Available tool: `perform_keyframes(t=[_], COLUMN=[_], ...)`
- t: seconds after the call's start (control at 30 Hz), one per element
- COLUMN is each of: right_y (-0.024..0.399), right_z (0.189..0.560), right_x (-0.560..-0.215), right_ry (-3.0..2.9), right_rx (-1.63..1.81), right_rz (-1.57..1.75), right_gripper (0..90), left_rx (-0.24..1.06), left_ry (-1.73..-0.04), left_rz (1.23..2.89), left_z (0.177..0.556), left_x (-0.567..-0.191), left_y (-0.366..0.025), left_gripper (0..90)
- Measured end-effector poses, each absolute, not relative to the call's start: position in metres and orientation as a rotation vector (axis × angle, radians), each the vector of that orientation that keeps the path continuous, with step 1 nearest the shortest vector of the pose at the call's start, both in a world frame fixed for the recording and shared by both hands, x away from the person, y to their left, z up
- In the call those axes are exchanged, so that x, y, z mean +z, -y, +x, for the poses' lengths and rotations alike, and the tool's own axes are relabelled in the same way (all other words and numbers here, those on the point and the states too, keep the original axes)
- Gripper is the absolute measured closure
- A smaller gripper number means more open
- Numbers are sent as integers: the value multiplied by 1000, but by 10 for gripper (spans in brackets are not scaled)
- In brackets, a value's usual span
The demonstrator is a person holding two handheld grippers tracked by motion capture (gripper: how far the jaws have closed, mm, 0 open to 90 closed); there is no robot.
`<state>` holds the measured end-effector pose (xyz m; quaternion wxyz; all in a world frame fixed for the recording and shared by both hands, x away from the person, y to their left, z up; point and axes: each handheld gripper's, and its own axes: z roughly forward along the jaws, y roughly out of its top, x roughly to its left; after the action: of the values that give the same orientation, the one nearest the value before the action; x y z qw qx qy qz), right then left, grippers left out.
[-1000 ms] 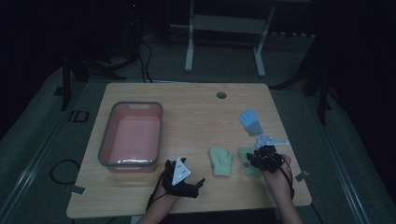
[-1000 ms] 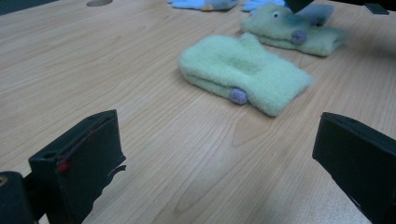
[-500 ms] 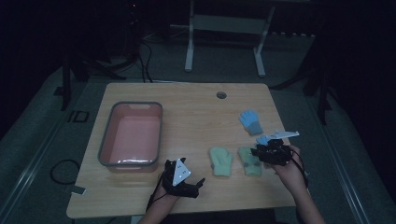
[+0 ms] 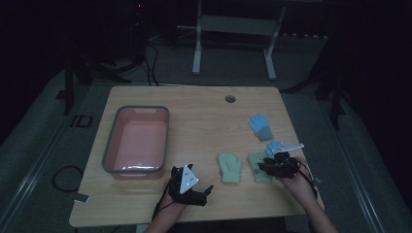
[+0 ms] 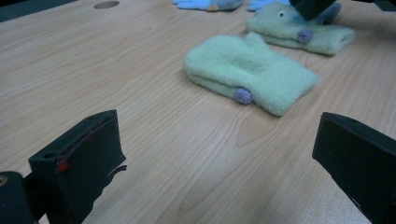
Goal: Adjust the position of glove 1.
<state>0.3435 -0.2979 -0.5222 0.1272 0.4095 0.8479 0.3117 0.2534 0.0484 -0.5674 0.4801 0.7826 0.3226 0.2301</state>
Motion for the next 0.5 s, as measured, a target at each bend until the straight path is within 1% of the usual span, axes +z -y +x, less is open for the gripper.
perform_keyframes(t=[0.17,0.3,0.37,0.4,0.43,0.47,0.5], right_y=[293,292,289,289,288,288,288], right_z=[341,336,334,334,334,334,333], right_x=[-535,-540,-541,-541,-541,-541,-542], right_ry=[-2467,-2420,-2403,-2403,-2390,-2390,-2377], right_rx=[811,820,809,809,812,812,822], right_rz=[1180,1169,1170,1170,1178,1178,1193], right_gripper=[608,651,693,693,722,722,752], left_rx=[557,555,555,553,552,552,551], left_ry=[-784,-781,-780,-782,-782,-782,-783], left_rz=[1911,1914,1915,1917,1917,1917,1917], left_z=[254,254,253,254,254,254,254], left_x=[-567,-567,-567,-567,-567,-567,-567], left_y=[-48,-48,-48,-48,-48,-48,-48], left_gripper=[17,18,18,18,18,18,18])
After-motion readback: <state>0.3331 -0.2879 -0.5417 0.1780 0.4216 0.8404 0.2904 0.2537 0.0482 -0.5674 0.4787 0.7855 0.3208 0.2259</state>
